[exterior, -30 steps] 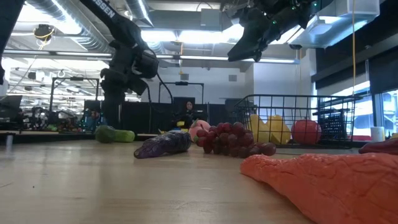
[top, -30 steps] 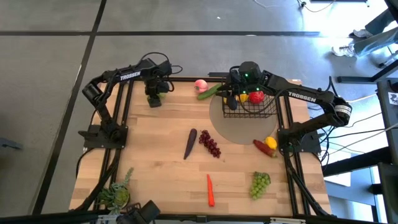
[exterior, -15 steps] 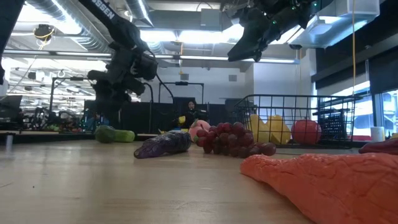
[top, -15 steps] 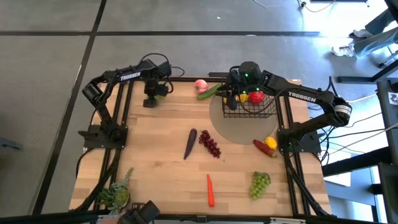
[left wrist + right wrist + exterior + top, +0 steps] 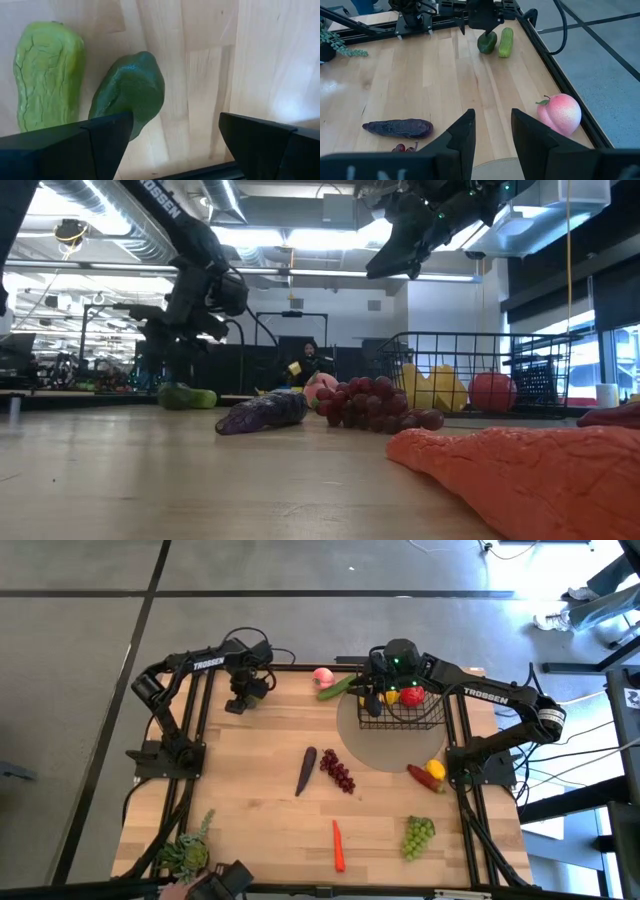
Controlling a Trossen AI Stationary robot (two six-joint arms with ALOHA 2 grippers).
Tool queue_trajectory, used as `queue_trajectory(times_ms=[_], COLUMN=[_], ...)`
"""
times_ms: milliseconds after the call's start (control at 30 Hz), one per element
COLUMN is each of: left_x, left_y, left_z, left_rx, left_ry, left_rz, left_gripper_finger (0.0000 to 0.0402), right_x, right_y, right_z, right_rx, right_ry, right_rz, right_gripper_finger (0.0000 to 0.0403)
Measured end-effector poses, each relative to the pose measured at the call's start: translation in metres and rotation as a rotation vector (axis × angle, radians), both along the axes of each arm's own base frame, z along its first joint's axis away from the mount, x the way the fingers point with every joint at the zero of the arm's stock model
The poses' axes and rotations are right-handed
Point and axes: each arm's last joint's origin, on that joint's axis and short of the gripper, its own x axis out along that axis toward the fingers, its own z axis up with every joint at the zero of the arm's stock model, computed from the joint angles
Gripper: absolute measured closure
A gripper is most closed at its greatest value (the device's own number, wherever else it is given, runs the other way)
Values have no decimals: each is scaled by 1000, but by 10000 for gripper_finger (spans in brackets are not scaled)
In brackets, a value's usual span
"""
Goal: Build produce basket
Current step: Put the green lime into the black wire basket
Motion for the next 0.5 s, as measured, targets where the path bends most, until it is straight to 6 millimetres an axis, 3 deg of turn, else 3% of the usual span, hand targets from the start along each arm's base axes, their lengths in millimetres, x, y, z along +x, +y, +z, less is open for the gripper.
queue_trajectory(times_ms=[500], left_x=[7], left_y=[11], left_z=[13], left_rx=[74], left_ry=[-53], left_rz=[-20], left_gripper_finger=[108], right_x=[0], right_y=[0], right_z=[0], right_rx=[0], right_ry=[0], right_rz=[0], right_gripper_finger=[285])
